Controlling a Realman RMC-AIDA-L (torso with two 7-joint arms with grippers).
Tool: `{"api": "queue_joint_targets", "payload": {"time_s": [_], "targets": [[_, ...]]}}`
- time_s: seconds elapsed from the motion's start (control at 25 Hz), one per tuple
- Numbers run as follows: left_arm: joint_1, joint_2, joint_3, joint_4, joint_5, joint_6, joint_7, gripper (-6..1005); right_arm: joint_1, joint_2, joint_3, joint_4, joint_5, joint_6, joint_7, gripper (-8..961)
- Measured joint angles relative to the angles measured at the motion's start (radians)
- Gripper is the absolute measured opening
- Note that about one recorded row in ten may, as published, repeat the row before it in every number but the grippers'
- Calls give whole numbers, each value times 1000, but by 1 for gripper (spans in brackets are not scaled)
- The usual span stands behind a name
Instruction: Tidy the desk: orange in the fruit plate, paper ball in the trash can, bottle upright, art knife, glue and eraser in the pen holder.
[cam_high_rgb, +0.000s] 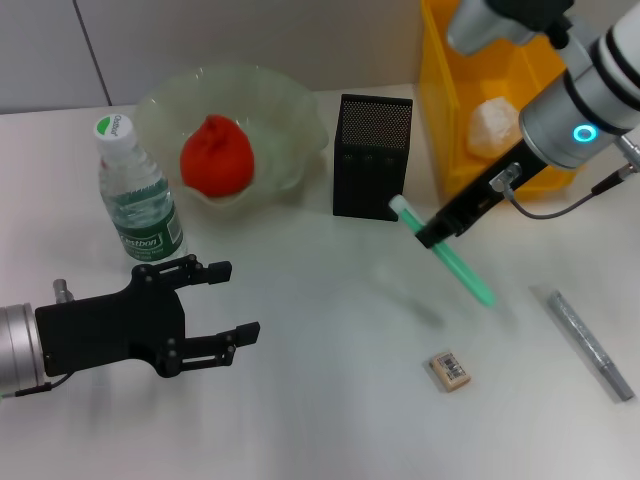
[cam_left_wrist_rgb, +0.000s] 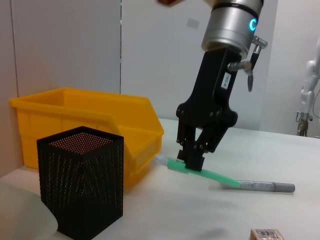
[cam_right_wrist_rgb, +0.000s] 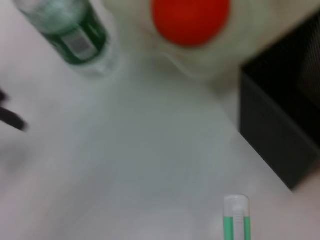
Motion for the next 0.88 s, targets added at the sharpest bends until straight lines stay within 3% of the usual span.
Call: {"api": "queue_joint_targets", "payload": {"time_s": [0.2, 0.6, 0.88], "targets": [[-2, 0, 0, 0, -1, -1, 0, 802, -54, 1, 53, -53, 119, 12, -108, 163], [-9, 0, 0, 0, -1, -5, 0, 802, -198, 0, 223, -66, 544, 20, -456, 163], [-17, -2, 0, 0, -1, -5, 5, 802, -227, 1, 312, 7, 684, 69, -592, 163]]}}
